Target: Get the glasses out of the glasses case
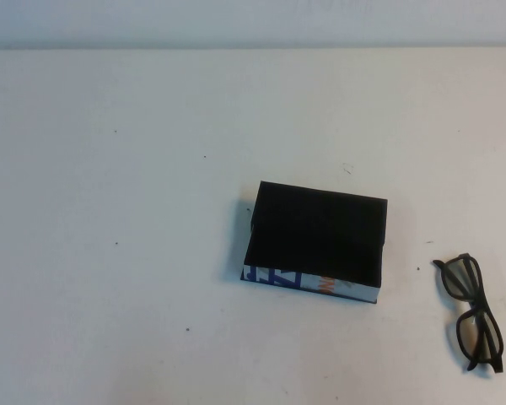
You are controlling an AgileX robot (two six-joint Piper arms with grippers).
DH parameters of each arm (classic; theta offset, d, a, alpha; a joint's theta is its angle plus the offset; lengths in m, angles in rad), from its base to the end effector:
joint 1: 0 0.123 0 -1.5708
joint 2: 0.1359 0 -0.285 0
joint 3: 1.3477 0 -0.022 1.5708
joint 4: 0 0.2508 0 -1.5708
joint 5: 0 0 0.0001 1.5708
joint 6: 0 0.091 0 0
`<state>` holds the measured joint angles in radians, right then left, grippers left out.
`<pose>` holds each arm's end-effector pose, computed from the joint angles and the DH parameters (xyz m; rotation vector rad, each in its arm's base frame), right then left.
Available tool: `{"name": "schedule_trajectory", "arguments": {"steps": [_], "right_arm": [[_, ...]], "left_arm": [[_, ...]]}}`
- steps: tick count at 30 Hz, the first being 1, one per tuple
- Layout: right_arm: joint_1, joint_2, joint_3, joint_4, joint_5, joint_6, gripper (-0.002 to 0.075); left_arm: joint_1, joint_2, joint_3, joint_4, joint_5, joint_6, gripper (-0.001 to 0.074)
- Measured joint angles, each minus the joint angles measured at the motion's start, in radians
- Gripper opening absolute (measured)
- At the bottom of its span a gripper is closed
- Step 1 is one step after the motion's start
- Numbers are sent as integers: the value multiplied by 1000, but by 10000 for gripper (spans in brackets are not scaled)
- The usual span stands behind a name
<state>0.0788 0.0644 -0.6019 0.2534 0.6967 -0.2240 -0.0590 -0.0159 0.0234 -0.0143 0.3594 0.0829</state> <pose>-0.0002 0.0147 0.3391 -0.2108 1.6151 0.1705 0.0526 -0.0036 0.1738 0.1223 1.8464 0.0027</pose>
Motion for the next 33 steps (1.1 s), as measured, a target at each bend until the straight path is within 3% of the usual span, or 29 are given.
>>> {"name": "schedule_trajectory", "arguments": {"steps": [15,21,26,33], "right_arm": [[0,-5,573,10,-624,-53,-18],[-10,-72,628,-1,-547,59,-18],[-65,-72,631,-109,-420,138,-18],[-93,-72,630,-146,-391,164,-18]], "left_arm": [[0,0,0,0,0,0,-4],[0,0,0,0,0,0,-4],[0,0,0,0,0,0,-4],[0,0,0,0,0,0,-4]]}}
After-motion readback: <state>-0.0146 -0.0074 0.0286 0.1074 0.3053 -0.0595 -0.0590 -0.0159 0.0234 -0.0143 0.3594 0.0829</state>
